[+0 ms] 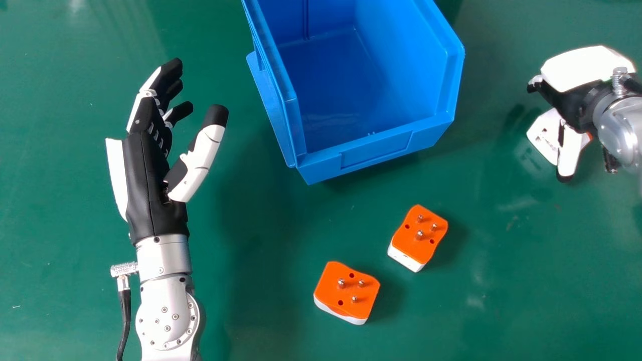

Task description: Pick all objects and put in blue box

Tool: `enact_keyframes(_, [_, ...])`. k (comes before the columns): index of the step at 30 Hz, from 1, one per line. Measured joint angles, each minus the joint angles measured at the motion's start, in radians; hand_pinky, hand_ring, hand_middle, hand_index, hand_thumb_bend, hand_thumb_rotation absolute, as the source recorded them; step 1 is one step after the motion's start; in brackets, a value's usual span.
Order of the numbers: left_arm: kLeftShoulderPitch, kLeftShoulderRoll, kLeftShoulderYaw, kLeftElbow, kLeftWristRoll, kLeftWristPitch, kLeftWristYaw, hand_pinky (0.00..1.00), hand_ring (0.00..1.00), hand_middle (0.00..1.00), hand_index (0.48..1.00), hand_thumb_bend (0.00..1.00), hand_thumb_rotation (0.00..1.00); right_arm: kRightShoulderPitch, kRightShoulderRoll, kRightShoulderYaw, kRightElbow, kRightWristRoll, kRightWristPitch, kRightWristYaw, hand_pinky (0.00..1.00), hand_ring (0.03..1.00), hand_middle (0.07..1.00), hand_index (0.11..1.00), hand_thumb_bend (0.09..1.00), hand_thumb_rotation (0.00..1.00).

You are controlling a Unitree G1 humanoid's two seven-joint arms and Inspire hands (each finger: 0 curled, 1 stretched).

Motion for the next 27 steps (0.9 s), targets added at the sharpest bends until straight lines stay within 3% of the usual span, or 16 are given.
enact_keyframes(3, [-0.001,0.001,0.003,0.001,-0.009,0.000,-0.007,0.79,0.86,0.86,0.796,0.72,0.48,0.012,0.002,0.022,0.000,-0.023,0.016,-0.076,0.53,0.685,0.780,0.845,0.798,0.05])
enact_keyframes(4, [0.000,0.001,0.004,0.001,-0.013,0.000,-0.009,0.79,0.86,0.86,0.797,0.72,0.48,0.016,0.003,0.025,0.000,-0.031,0.016,-0.089,0.49,0.632,0.731,0.775,0.741,0.04])
enact_keyframes(6, [-0.001,0.001,0.007,0.001,-0.017,0.000,-0.013,0.79,0.86,0.86,0.797,0.72,0.48,0.021,0.003,0.025,0.000,-0.032,0.016,-0.105,0.49,0.632,0.731,0.775,0.741,0.04])
enact_keyframes(7, [-0.001,0.001,0.007,0.002,-0.019,0.000,-0.018,0.79,0.87,0.86,0.797,0.72,0.48,0.021,0.003,0.023,0.000,-0.031,0.016,-0.108,0.46,0.587,0.690,0.723,0.695,0.03])
enact_keyframes(10, [-0.001,0.002,0.008,0.004,-0.023,0.000,-0.025,0.79,0.87,0.86,0.797,0.72,0.48,0.022,0.003,0.015,0.000,-0.028,0.017,-0.114,0.46,0.587,0.690,0.723,0.695,0.03])
enact_keyframes(14, [-0.001,0.002,0.008,0.004,-0.017,0.000,-0.021,0.79,0.87,0.86,0.798,0.72,0.48,0.023,0.002,0.013,0.000,-0.026,0.015,-0.121,0.43,0.548,0.653,0.684,0.658,0.03])
enact_keyframes(27, [-0.001,0.002,0.008,0.003,-0.020,0.000,-0.025,0.79,0.87,0.86,0.799,0.72,0.48,0.026,0.002,0.025,0.002,-0.014,0.031,-0.114,0.37,0.457,0.564,0.592,0.572,0.01])
